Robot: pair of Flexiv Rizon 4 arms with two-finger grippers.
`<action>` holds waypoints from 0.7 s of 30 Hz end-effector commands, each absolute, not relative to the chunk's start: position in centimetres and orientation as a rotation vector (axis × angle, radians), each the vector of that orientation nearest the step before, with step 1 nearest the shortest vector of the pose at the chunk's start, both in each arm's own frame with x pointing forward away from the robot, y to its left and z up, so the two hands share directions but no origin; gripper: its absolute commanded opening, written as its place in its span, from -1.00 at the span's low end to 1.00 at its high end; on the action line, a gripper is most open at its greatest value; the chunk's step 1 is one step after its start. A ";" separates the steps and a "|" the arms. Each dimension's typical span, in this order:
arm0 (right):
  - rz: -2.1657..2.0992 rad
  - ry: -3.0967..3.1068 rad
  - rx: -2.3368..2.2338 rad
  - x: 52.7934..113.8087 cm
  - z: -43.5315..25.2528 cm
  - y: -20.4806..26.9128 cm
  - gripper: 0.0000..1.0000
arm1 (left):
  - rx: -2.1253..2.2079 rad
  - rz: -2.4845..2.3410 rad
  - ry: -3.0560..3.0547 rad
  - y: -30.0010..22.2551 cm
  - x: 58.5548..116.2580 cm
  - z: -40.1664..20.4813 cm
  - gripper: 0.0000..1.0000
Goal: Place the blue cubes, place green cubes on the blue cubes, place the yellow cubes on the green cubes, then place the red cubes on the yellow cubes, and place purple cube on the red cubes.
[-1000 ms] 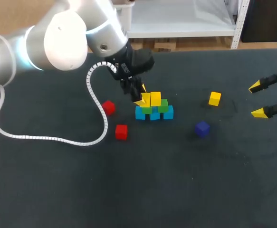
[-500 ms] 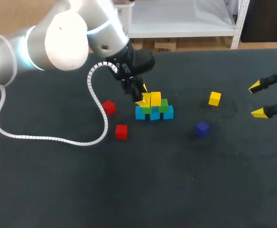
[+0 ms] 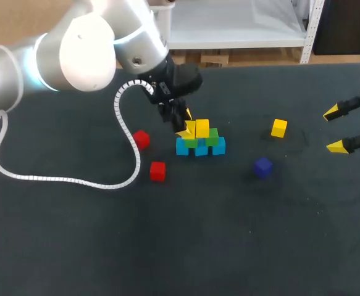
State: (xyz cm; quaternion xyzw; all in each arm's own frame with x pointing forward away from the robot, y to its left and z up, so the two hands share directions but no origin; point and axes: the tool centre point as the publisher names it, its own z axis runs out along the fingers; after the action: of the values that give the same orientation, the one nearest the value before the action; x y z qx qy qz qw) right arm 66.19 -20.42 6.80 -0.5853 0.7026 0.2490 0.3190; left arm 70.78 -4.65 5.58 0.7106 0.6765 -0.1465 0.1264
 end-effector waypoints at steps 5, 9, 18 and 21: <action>0.655 1.846 -1.539 66.2 6.8 -20.4 1.00 | 2.077 -0.426 1.973 -5.0 71.4 5.6 0.00; 0.655 1.846 -1.539 66.2 6.8 -20.4 1.00 | 2.077 -0.427 1.974 -5.0 71.4 5.6 0.00; 0.655 1.846 -1.539 66.2 6.8 -20.4 1.00 | 2.076 -0.427 1.977 -5.1 71.5 5.6 0.00; 0.655 1.846 -1.539 66.2 6.8 -20.4 1.00 | 2.075 -0.428 1.978 -5.2 71.5 5.6 0.00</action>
State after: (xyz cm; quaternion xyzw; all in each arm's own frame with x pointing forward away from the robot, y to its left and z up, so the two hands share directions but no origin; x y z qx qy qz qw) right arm 66.19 -20.42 6.80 -0.5853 0.7026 0.2490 0.3190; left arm 71.15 -4.99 5.55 0.7101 0.6773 -0.1455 0.1256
